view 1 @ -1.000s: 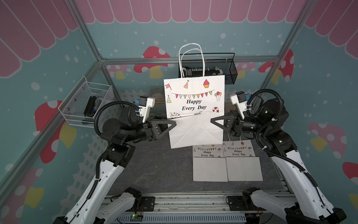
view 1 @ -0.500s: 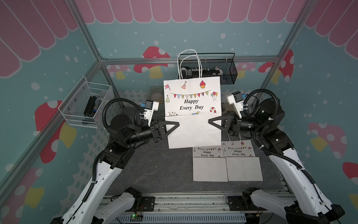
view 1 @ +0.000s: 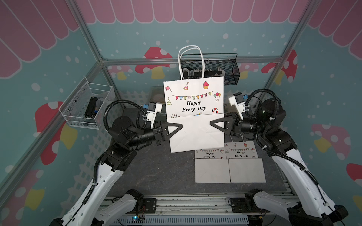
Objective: Put away the paper bag
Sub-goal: Press the paper bag.
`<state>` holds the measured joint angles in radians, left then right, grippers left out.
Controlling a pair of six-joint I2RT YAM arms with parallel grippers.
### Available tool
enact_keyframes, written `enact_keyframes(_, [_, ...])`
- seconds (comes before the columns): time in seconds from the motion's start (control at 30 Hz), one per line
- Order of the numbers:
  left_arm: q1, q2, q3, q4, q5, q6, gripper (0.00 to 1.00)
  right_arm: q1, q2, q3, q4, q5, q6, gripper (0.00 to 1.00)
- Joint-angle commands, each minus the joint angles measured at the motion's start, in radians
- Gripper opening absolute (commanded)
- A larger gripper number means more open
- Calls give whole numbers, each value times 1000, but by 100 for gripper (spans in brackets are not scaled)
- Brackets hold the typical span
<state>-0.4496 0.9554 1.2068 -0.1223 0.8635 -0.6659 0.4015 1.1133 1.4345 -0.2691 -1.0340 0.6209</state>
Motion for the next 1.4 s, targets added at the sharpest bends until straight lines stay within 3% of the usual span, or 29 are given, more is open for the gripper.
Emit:
enact_keyframes(0.0, [-4,-16,16,15,0,2,0,7,3,47,-12,11,-30,34])
enact_keyframes(0.3, [-4,-12,13,10,-4,4,0,7,59,103,35,8,-4,34])
enact_keyframes(0.53, [-4,-8,25,-2,-38,6,0,7,82,94,57,17,19,9])
enact_keyframes(0.73, [-3,7,37,-11,-54,-2,30,7,52,45,57,23,20,0])
enact_keyframes(0.9, [-3,15,47,-8,-68,-9,40,8,26,-3,58,23,23,0])
enact_keyframes(1.07, [-3,19,38,-7,-94,-12,38,11,12,-39,79,26,41,0])
enact_keyframes(1.37, [-4,25,8,-22,-129,-3,21,34,6,-90,160,52,94,0])
